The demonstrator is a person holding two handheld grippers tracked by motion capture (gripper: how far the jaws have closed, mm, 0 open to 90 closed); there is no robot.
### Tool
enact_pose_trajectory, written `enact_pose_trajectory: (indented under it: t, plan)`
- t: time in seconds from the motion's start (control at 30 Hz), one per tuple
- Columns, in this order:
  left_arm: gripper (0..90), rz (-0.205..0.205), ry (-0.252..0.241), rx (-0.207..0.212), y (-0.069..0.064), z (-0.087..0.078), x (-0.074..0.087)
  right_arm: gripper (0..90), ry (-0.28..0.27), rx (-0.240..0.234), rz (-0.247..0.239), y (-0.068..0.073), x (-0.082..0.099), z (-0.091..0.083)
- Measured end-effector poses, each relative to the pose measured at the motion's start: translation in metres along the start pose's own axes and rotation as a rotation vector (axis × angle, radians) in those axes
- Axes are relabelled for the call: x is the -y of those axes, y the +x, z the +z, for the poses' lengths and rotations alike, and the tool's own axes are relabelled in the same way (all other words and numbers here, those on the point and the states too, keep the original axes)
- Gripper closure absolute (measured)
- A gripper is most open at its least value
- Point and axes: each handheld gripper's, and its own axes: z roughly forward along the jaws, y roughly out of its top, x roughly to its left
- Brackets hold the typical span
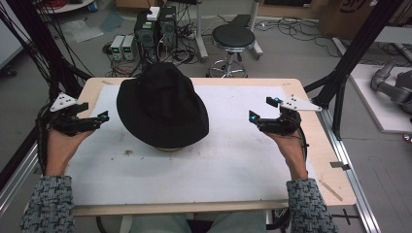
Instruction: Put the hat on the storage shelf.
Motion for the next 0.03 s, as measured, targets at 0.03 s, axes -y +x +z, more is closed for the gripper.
enact_pose_trajectory:
  t: [0.03]
  plan:
    - [17.3, 0.001, 0.001, 0.001, -0.0006, 0.0005, 0.0002, 12.3, -0.001, 0.001, 0.001, -0.0002, 0.0004, -0.0003]
